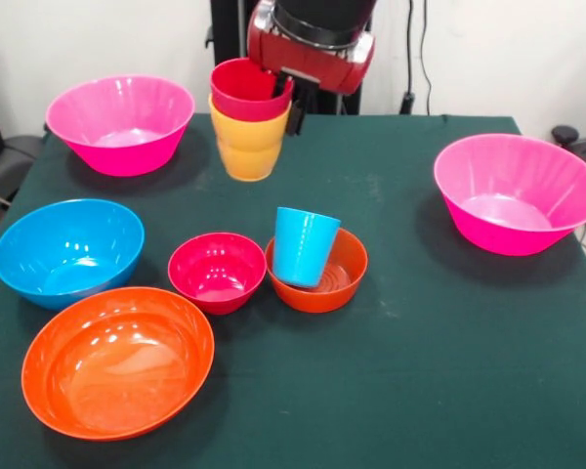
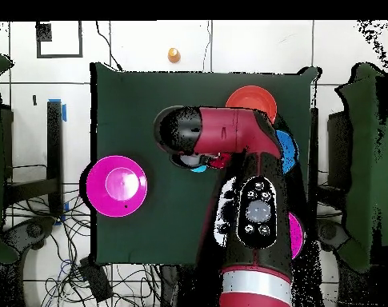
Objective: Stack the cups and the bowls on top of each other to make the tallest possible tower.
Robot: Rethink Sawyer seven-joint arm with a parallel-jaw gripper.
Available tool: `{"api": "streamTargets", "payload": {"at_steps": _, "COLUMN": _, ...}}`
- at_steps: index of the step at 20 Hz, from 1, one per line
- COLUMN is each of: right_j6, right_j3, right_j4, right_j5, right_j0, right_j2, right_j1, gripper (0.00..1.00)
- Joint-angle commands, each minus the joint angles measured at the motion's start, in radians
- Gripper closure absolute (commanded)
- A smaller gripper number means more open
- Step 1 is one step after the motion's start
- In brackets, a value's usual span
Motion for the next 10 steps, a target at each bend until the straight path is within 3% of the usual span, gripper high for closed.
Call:
{"api": "streamTargets", "payload": {"at_steps": 1, "right_j6": -0.01, "right_j3": 0.17, "right_j4": 0.125, "right_j5": 0.129, "right_j0": -0.038, "right_j2": 0.132, "right_j1": -0.021, "gripper": 1.0}}
{"api": "streamTargets", "payload": {"at_steps": 6, "right_j6": -0.002, "right_j3": 0.243, "right_j4": 0.163, "right_j5": 0.049, "right_j0": -0.033, "right_j2": 0.128, "right_j1": -0.03, "gripper": 1.0}}
{"api": "streamTargets", "payload": {"at_steps": 10, "right_j6": -0.027, "right_j3": 0.239, "right_j4": 0.112, "right_j5": -0.08, "right_j0": -0.032, "right_j2": 0.118, "right_j1": 0.006, "gripper": 1.0}}
